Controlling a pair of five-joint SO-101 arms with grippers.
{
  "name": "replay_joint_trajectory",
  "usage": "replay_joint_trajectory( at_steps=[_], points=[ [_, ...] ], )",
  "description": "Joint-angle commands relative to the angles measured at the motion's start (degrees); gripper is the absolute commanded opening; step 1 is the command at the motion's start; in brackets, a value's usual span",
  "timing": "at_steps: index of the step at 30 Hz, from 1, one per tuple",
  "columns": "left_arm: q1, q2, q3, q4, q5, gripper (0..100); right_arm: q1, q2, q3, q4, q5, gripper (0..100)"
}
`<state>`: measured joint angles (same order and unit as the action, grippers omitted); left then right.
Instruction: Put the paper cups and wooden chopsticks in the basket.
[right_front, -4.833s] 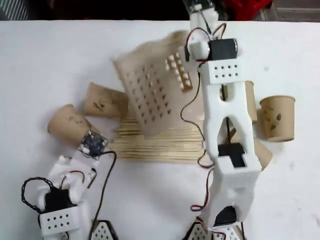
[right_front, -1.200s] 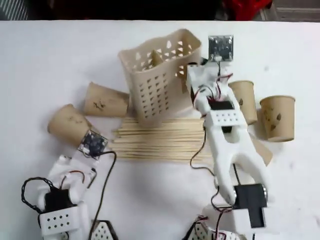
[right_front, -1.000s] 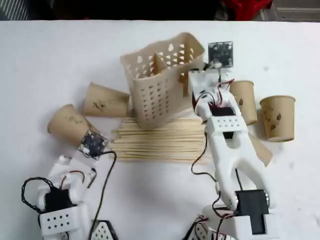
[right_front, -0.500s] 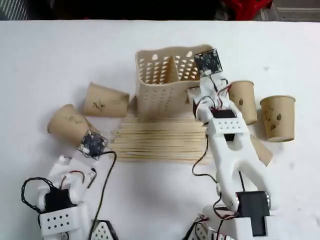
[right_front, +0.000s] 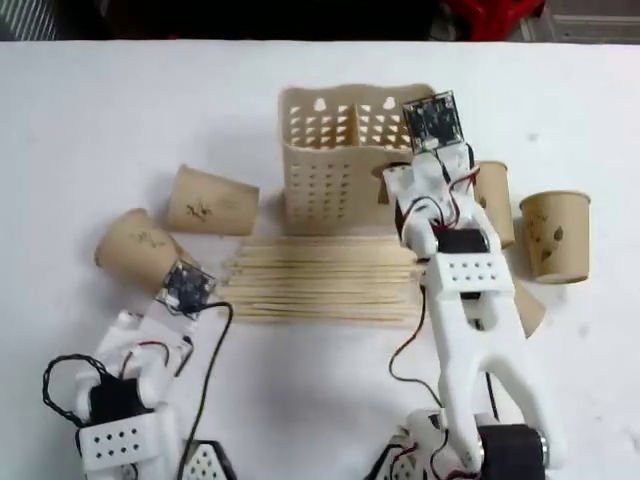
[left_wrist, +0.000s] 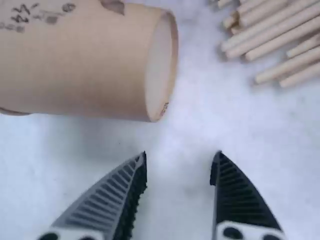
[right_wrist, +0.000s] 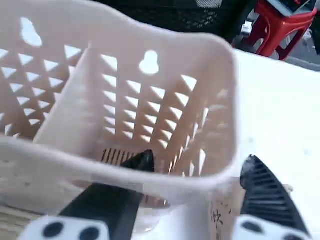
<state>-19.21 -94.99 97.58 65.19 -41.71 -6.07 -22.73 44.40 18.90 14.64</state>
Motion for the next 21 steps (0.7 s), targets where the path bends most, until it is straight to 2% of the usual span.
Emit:
replay_joint_trajectory(
  at_steps=[1,9,16,19,21],
  points=[
    [-0.1,0.1,-0.3,0.2,-0.5,21,-0.4,-4.1,2.0,0.0,-0.1,27.9],
    [-0.1,0.1,-0.3,0.1,-0.5,21,-1.3,-16.6,12.6,0.1,0.1,27.9],
    [-0.1,0.1,-0.3,0.1,-0.5,21,-0.7,-29.6,22.7,0.8,4.0,27.6],
    [-0.1,0.1,-0.3,0.1,-0.5,21,1.2,-34.6,23.6,5.5,4.2,27.6],
    [-0.1,0.1,-0.3,0.1,-0.5,21,2.4,-37.5,22.1,10.7,7.0,26.9]
  ],
)
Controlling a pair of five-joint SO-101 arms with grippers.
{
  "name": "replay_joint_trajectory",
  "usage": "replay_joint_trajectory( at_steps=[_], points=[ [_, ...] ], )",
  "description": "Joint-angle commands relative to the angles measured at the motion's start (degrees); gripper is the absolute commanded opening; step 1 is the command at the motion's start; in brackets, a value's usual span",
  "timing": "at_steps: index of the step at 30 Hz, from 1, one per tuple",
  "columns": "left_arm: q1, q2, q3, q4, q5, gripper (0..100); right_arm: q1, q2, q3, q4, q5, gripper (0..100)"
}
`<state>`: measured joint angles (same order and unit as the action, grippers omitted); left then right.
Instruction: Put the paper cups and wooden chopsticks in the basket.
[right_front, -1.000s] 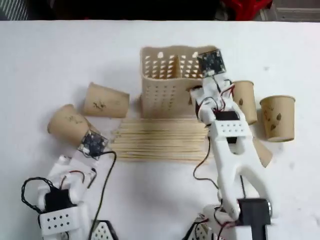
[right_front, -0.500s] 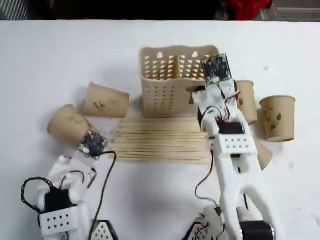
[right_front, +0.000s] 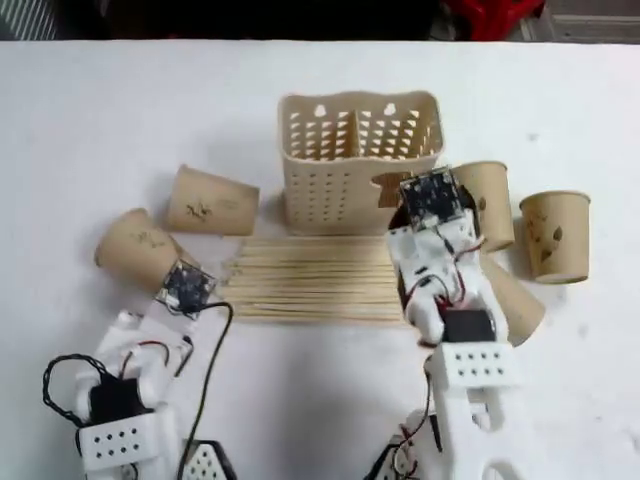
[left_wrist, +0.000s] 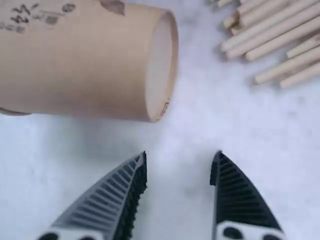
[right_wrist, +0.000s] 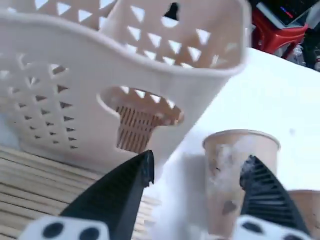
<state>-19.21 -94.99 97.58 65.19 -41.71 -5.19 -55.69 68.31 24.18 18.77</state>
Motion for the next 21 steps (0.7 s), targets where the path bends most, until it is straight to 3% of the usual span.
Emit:
replay_joint_trajectory(
  at_steps=[1,5,9,15,21],
  points=[
    [-0.1,0.1,-0.3,0.1,-0.5,21,2.2,-5.8,-3.4,9.0,4.7,25.5],
    [-0.1,0.1,-0.3,0.1,-0.5,21,7.0,-7.5,-13.5,26.5,9.4,19.3],
    [-0.1,0.1,-0.3,0.1,-0.5,21,16.7,-7.5,-24.8,38.8,10.1,19.1],
    [-0.1,0.1,-0.3,0.1,-0.5,21,27.1,-4.4,-29.6,39.3,8.1,19.0],
    [-0.1,0.1,-0.3,0.2,-0.5,21,30.7,15.5,-37.9,36.0,10.8,19.0]
  ],
)
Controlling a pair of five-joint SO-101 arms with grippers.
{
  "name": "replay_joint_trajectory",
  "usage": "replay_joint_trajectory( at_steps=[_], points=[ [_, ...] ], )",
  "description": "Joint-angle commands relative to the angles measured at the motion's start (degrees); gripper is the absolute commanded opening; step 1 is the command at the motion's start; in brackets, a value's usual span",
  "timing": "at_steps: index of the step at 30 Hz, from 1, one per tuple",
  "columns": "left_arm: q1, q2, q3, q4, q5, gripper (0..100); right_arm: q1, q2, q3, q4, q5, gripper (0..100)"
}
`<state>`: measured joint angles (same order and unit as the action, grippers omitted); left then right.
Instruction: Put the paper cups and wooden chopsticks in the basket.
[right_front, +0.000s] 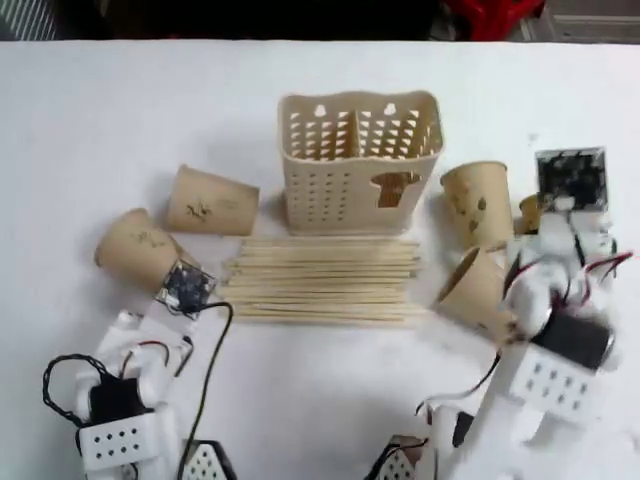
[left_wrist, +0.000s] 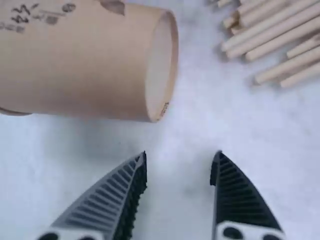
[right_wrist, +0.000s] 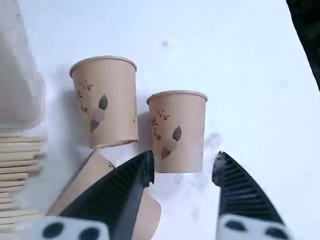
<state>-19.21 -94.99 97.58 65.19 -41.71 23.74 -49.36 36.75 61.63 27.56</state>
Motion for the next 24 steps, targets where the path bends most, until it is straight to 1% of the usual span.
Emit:
replay_joint_trajectory(
  at_steps=[1,6,9,11,17,18,23,24],
  points=[
    [-0.1,0.1,-0.3,0.2,-0.5,21,2.3,13.1,-8.3,-1.0,3.3,19.0],
    [-0.1,0.1,-0.3,0.2,-0.5,21,3.6,28.1,-17.6,2.4,6.9,19.0],
    [-0.1,0.1,-0.3,0.2,-0.5,21,3.6,35.0,-25.1,1.7,5.8,19.0],
    [-0.1,0.1,-0.3,0.2,-0.4,21,3.6,40.0,-31.6,2.1,0.7,18.8],
    [-0.3,0.1,-0.3,0.2,-0.4,21,3.6,56.9,-51.3,6.3,-21.1,19.0],
    [-0.3,0.1,-0.3,0.2,-0.4,21,3.6,59.8,-54.8,7.3,-22.8,19.0],
    [-0.4,0.1,-0.3,0.3,-0.5,21,4.4,74.6,-71.4,11.3,-24.3,19.0],
    [-0.4,0.1,-0.3,0.3,-0.5,21,4.6,77.2,-74.7,12.1,-26.0,19.0]
  ],
)
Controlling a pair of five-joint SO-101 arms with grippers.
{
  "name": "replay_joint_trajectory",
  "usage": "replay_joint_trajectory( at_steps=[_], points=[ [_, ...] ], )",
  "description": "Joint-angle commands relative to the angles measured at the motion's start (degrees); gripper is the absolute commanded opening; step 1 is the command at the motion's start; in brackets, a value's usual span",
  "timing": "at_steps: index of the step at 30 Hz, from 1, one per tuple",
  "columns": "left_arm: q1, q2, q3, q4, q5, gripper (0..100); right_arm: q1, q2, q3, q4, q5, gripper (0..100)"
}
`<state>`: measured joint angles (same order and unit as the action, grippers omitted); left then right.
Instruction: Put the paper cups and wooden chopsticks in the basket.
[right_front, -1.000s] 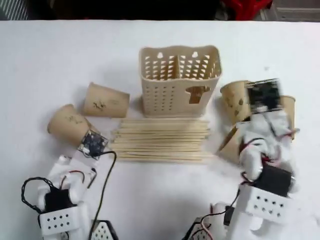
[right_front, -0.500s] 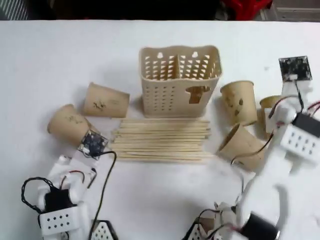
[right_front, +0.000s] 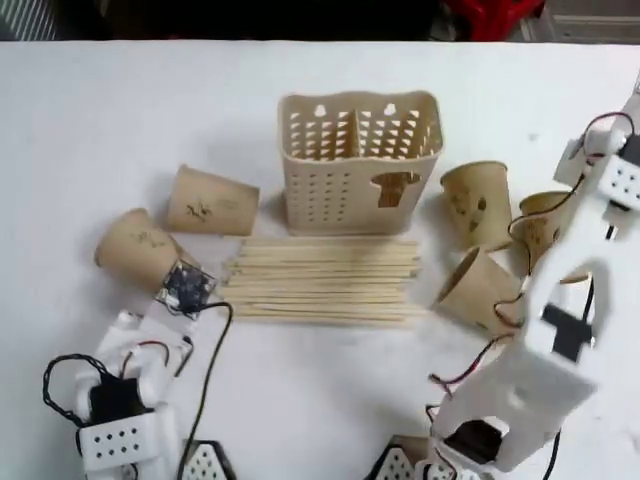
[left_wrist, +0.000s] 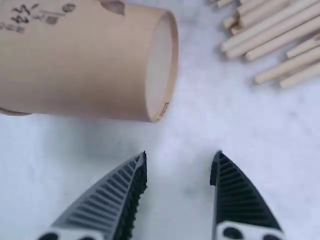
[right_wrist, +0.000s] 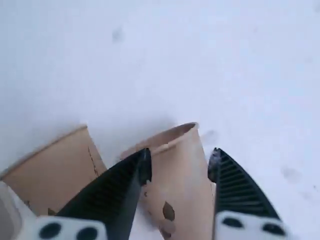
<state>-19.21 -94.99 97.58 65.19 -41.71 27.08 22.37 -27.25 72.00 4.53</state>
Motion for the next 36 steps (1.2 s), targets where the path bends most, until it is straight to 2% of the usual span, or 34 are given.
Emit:
replay_joint_trajectory(
  at_steps=[1,4,10,18,20,25,28,36],
  points=[
    [-0.4,0.1,-0.3,0.3,-0.5,21,1.5,8.0,-14.1,2.8,-4.5,19.1],
    [-0.4,0.1,-0.3,0.3,-0.5,21,1.5,14.8,-23.8,7.4,-4.8,20.0],
    [-0.4,0.1,-0.3,0.3,-0.5,21,1.9,27.0,-39.6,13.1,-4.2,31.2],
    [-0.4,0.1,-0.3,0.3,-0.5,21,2.1,36.9,-52.6,22.7,-4.1,31.4],
    [-0.4,0.1,-0.3,0.3,-0.5,21,2.5,38.3,-54.2,25.7,-4.1,27.8],
    [-0.4,0.1,-0.3,0.3,-0.5,21,5.0,39.9,-55.0,26.2,-2.4,5.0],
    [-0.4,0.1,-0.3,0.3,-0.5,21,5.7,39.9,-54.5,26.3,4.4,3.3],
    [-0.3,0.1,-0.3,0.3,-0.5,21,9.8,34.2,-57.8,26.4,5.1,1.5]
  ],
)
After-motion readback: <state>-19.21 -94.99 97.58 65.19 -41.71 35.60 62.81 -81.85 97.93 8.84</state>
